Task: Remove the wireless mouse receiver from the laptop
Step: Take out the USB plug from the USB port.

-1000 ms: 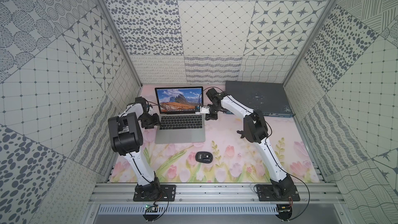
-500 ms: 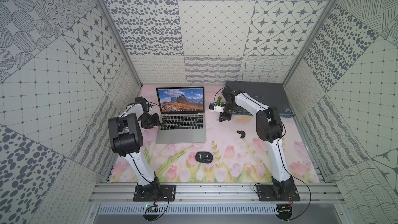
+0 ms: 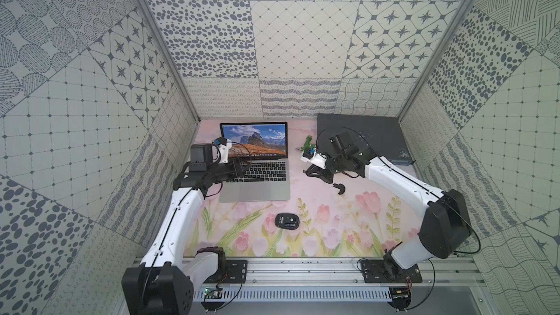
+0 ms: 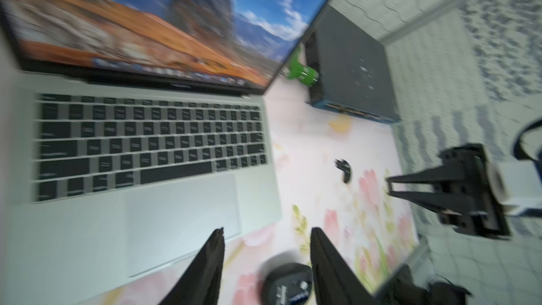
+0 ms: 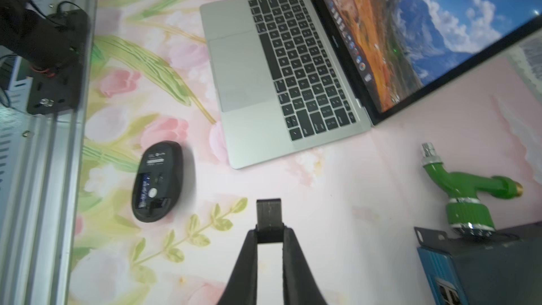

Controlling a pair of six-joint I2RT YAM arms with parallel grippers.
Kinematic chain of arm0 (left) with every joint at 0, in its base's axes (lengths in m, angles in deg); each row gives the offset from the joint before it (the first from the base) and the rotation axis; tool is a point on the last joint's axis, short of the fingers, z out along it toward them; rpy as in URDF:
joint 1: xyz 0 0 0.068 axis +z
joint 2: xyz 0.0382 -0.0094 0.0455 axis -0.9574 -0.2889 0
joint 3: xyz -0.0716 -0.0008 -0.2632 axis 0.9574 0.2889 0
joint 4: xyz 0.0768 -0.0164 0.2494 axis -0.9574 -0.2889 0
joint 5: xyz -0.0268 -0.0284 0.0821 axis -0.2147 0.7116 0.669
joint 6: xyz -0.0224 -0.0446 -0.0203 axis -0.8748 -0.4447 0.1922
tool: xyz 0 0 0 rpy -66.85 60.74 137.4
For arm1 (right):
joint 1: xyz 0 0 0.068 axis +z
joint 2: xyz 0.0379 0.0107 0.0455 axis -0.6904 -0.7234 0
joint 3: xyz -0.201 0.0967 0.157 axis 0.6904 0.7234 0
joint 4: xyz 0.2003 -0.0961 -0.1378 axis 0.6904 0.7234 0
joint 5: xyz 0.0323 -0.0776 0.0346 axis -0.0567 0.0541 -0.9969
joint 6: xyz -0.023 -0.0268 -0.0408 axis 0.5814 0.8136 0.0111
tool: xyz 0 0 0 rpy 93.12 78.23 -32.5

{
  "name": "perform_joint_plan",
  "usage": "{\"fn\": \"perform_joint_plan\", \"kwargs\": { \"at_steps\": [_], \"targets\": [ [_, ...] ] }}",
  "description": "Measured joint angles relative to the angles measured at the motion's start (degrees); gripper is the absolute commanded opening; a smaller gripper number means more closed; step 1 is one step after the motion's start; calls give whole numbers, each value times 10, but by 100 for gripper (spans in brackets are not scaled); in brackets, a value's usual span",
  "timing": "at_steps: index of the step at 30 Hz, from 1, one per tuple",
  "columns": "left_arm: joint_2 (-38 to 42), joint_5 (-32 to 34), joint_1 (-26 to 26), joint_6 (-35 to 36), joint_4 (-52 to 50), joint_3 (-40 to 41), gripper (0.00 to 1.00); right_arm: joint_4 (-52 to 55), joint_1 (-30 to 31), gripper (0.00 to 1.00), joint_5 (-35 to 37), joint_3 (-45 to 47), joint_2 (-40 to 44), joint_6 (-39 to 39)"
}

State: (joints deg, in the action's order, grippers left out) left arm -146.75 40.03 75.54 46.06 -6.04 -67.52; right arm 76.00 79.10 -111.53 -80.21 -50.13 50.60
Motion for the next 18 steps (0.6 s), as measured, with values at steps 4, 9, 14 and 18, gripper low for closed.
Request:
{"fn": "perform_joint_plan", "kwargs": {
  "at_steps": [4,9,14,18],
  "targets": [
    [22,-56,-105,-84,73,65,38,-25,60,0,11,34,54,-20],
    [19,-88,-192,-158,146,88,38,-31,94,0,36,52,101,-35],
    [25,-100,-218,-208,196,92,35,-33,116,0,57,52,102,-40],
    [22,-103,-228,-234,223,91,32,-34,130,0,62,52,99,-40]
  ]
}}
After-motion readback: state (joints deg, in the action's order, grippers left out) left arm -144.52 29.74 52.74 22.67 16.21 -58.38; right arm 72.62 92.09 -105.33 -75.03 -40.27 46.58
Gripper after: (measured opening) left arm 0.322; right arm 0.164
